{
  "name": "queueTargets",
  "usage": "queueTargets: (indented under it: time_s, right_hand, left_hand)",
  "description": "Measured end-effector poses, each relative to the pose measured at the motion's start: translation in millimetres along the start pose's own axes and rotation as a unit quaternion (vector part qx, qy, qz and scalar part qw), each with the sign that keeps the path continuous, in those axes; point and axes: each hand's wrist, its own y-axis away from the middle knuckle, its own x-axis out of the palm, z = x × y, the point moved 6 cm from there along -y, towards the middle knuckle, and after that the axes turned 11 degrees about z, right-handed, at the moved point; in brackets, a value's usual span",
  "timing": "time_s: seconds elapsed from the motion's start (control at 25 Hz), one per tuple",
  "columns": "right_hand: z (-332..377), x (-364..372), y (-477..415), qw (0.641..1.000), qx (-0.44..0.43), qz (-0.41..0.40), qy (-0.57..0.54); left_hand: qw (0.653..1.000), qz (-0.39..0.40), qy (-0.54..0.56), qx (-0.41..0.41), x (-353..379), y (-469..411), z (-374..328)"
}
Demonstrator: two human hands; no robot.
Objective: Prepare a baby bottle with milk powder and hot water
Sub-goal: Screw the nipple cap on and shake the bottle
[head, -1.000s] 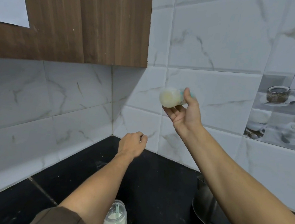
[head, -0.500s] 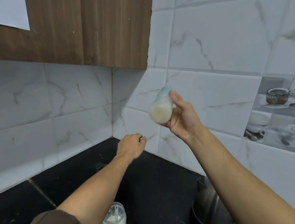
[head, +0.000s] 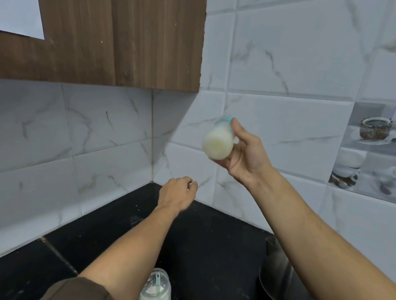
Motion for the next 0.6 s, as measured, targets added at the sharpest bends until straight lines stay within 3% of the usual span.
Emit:
queueTargets:
  time_s: [0.08,0.12,0.2,0.28,0.44,0.48,0.6]
  right_hand:
    - [1,-7,-1,0.992,-0.005,-0.071,-0.103]
    - [0,-6,-1,0.994,0.004,-0.061,-0.09]
    - [-4,0,-1,0.998,0.038,0.003,0.04]
    - [-3,9,2,0.993,0.012,0.07,0.091]
    - [7,-7,-2,0.995,-0.013,-0.08,-0.065]
    - [5,-7,-2,0.995,-0.005,-0.082,-0.061]
    - [-11,7,3,0.992,0.05,0.063,0.093]
  left_hand:
    - [1.0,-0.001,0.004,-0.003,0,0,1]
    - [1.0,0.001,0.003,-0.004,0,-1,1]
    - [1.0,0.004,-0.002,-0.003,1,-2,-1]
    - [1.0,-0.002,-0.006,0.001,-2,-1,-5]
    - [1.0,-0.004,-0.003,0.002,-4,-1,-5]
    - [1.0,-0.006,-0.006,0.002,-5,-1,-4]
    - [1.0,-0.003,-0.013,-0.006,-6,-2,-5]
